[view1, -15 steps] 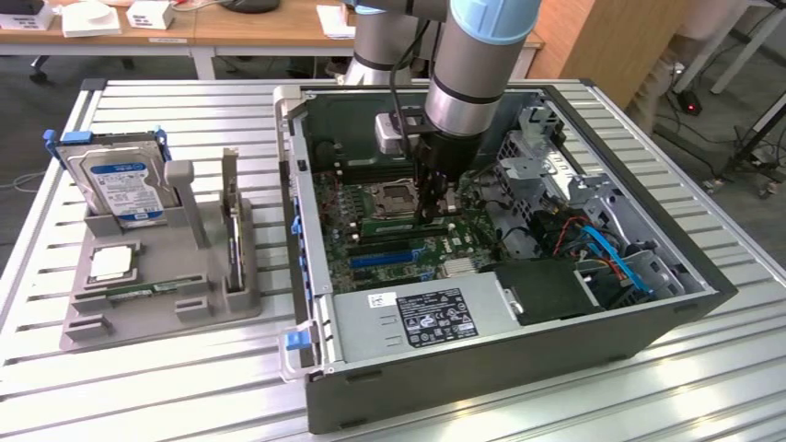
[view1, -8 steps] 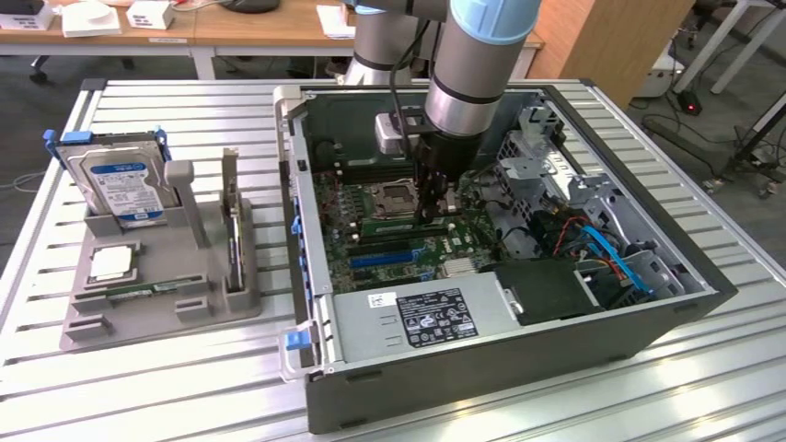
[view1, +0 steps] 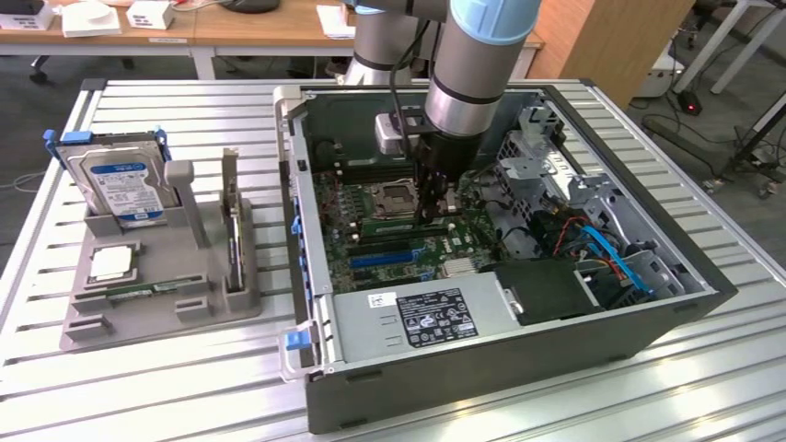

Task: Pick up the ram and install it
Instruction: 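Insert the ram into the slot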

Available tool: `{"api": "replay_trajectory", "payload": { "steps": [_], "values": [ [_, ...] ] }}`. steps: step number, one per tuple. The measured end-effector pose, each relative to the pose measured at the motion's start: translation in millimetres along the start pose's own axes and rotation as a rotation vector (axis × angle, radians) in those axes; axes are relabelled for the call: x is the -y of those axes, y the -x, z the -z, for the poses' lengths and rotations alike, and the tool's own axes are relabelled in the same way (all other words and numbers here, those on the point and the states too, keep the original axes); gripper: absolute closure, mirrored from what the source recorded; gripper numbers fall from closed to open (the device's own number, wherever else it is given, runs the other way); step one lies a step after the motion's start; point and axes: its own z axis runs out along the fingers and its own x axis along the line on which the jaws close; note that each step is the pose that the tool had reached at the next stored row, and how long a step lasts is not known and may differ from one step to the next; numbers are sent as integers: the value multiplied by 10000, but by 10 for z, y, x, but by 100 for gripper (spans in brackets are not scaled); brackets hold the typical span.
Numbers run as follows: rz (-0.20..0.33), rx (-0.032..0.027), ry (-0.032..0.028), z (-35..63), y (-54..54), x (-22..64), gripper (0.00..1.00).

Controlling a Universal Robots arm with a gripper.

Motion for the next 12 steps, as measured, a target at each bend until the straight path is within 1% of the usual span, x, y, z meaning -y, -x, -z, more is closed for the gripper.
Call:
{"api": "replay_trajectory", "payload": {
  "steps": [12],
  "values": [
    [0, 0, 0, -10, 0, 0, 89]
  ]
}}
